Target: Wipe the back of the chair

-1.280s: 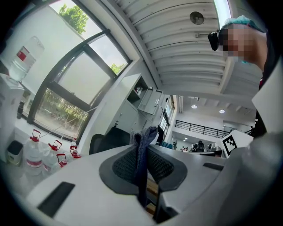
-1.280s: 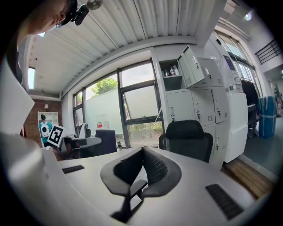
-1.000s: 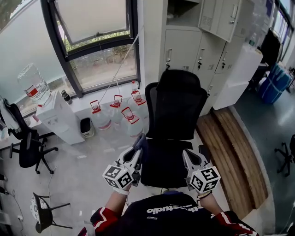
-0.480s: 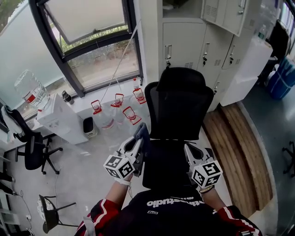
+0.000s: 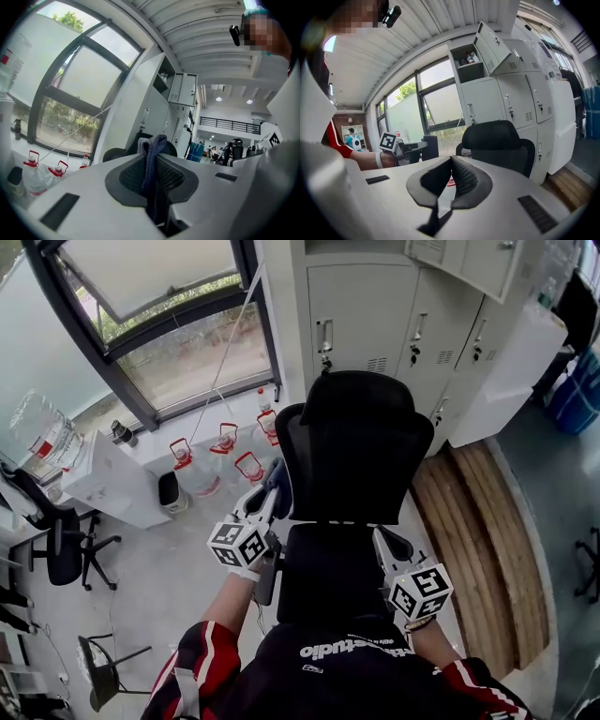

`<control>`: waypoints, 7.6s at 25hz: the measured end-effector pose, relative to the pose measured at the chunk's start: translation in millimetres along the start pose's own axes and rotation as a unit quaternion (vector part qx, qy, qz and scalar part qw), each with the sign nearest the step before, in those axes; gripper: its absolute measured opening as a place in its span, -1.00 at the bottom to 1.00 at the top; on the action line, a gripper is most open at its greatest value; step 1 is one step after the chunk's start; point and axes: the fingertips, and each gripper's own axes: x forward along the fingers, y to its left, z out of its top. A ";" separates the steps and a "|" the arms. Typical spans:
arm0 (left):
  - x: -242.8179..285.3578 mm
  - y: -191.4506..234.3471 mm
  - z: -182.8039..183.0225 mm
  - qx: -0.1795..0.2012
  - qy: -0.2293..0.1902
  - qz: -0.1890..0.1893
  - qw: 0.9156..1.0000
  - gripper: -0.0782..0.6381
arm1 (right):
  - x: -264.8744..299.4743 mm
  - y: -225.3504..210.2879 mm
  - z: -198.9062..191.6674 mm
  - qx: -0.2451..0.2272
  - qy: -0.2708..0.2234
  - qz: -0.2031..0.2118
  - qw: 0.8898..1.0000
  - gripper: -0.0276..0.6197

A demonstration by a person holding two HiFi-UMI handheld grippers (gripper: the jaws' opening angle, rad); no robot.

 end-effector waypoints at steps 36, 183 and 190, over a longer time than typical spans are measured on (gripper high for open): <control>261.3 130.4 -121.6 0.009 0.103 0.140 0.985 -0.62 | 48.3 -156.1 -12.6 0.020 -0.014 -0.066 0.998 -0.82; 221.1 -28.2 -266.9 -0.010 0.176 -0.027 0.984 -0.62 | -69.4 -150.4 -55.7 0.041 -0.003 -0.123 0.992 -0.87; 145.8 100.6 -262.7 0.020 0.181 0.091 0.979 -0.62 | -30.7 -118.8 -61.0 0.026 0.022 -0.076 0.997 -0.87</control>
